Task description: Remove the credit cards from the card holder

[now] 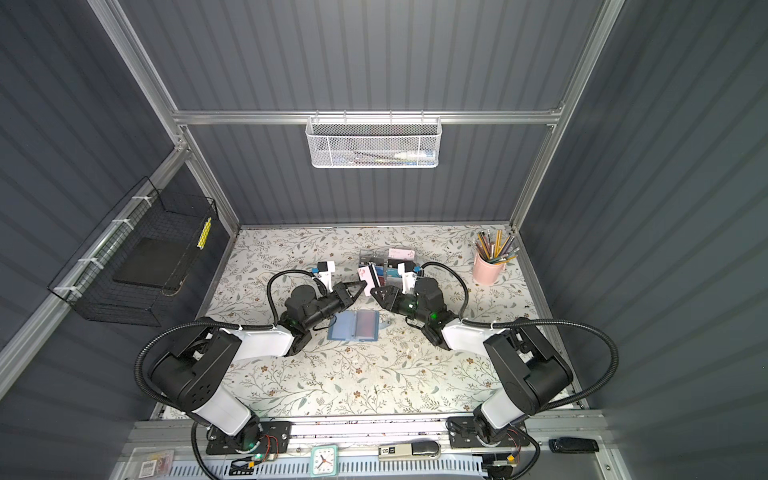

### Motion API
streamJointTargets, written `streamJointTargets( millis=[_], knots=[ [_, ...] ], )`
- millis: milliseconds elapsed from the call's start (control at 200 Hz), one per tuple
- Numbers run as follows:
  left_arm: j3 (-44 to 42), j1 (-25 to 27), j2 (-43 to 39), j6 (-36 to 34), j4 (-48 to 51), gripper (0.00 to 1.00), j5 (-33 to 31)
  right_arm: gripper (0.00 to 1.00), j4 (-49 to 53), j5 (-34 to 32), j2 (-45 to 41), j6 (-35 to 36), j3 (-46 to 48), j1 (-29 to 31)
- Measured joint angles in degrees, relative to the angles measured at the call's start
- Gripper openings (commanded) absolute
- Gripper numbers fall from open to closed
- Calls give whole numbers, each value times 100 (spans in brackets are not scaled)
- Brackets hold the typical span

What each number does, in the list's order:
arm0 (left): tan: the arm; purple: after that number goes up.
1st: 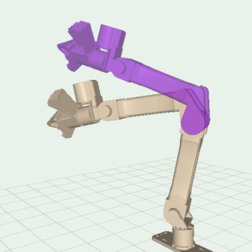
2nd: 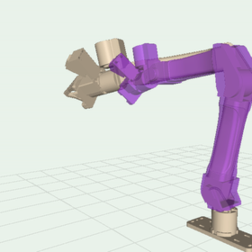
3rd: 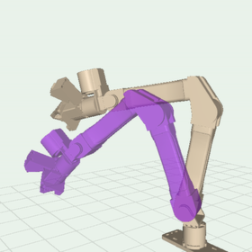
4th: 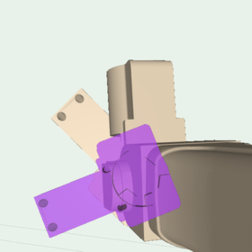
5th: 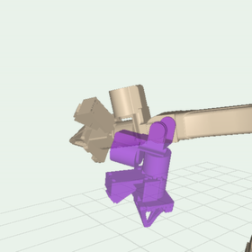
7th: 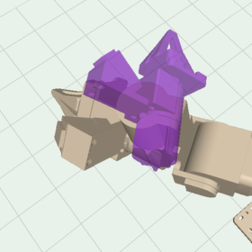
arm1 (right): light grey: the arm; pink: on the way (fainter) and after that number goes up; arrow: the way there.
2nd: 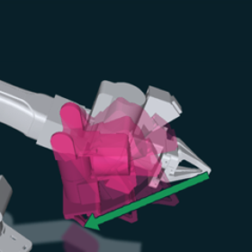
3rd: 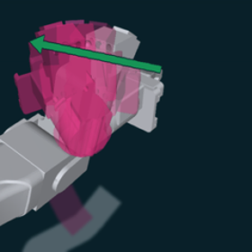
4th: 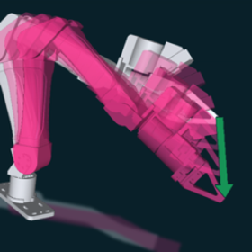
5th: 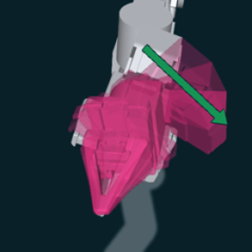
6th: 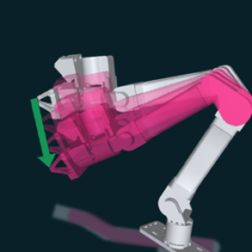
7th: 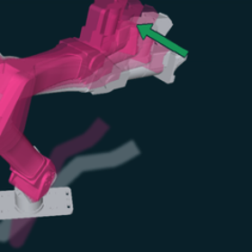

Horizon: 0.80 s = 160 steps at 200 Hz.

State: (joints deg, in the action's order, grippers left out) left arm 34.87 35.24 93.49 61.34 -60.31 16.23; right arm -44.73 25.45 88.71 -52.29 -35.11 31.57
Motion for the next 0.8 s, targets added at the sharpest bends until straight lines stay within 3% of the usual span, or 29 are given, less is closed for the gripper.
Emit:
streamJointTargets(
  millis=[335, 665, 710, 800],
  knots=[
    [2, 9, 122, 85, -243, 0, 4, 27, -437, 76, -4, -127, 157, -157],
    [13, 9, 157, 90, -365, 0, 0, 12, -546, 98, -4, -190, 170, -219],
    [24, 9, 170, 90, -365, 5, -4, 11, -564, 96, -4, -181, 170, -223],
    [61, 7, 219, 87, -363, 6, -24, 7, -621, 94, -4, -199, 170, -240]
  ],
)
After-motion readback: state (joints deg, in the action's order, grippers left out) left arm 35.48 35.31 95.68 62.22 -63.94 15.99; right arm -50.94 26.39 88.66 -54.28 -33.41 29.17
